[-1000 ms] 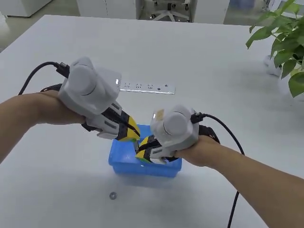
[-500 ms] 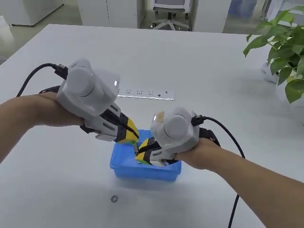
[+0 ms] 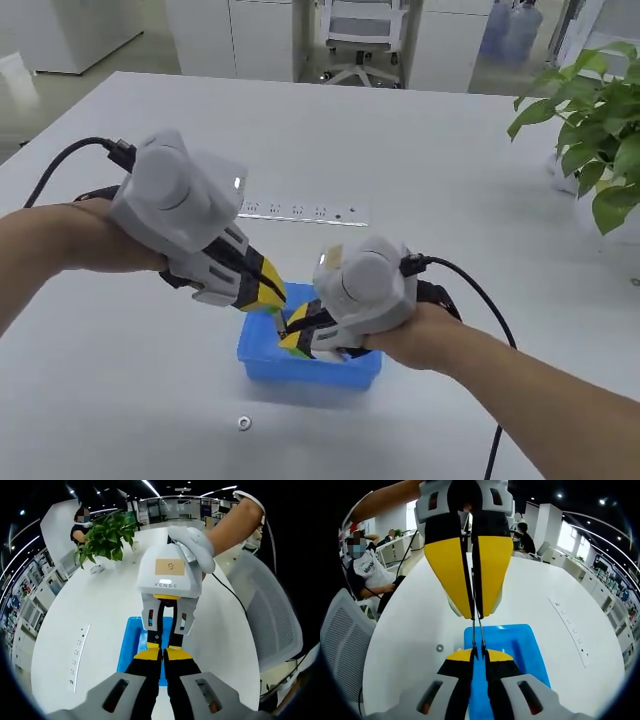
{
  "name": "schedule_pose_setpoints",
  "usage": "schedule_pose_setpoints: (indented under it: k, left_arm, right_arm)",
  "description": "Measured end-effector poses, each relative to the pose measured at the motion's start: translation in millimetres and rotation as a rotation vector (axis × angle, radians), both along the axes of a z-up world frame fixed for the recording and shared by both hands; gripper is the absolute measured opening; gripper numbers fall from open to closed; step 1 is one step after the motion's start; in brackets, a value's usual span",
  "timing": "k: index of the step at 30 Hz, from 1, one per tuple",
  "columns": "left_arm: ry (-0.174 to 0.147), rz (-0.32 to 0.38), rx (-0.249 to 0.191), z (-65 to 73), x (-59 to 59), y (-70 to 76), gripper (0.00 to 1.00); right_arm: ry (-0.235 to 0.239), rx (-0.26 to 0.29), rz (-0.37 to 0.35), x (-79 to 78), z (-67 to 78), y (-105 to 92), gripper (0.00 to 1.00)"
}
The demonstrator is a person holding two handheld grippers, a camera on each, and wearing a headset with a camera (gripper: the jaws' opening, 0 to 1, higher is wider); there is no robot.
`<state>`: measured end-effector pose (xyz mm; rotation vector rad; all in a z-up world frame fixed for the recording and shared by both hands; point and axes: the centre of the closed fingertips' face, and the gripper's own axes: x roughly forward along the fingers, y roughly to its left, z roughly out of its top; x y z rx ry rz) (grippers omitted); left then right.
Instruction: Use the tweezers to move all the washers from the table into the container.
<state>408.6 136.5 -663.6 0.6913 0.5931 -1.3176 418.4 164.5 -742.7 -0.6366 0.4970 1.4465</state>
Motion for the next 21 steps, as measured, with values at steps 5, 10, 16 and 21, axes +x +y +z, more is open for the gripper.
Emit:
schedule_pose_setpoints:
  k: [5,10,16,21]
  left_arm:
    - [0.000,0.001,0.006,1.9,-9.4,3.4,0.06]
    - [0.006,0.002,0.016,0.4,-20.5,6.9,0.06]
    - [0.013,0.007,0.024,-2.2,-31.2,11.2,0.06]
    - [0.026,0.015,0.028,-8.0,-39.2,14.9,0.06]
  right_arm:
    - [-0.002,0.006,0.005,-9.4,1.9,4.2,0.10]
    - [0.001,0.010,0.015,-20.5,1.1,8.2,0.11]
    - [0.007,0.013,0.029,-31.6,-1.4,12.6,0.11]
    - [0.014,0.013,0.037,-39.2,-6.3,15.8,0.11]
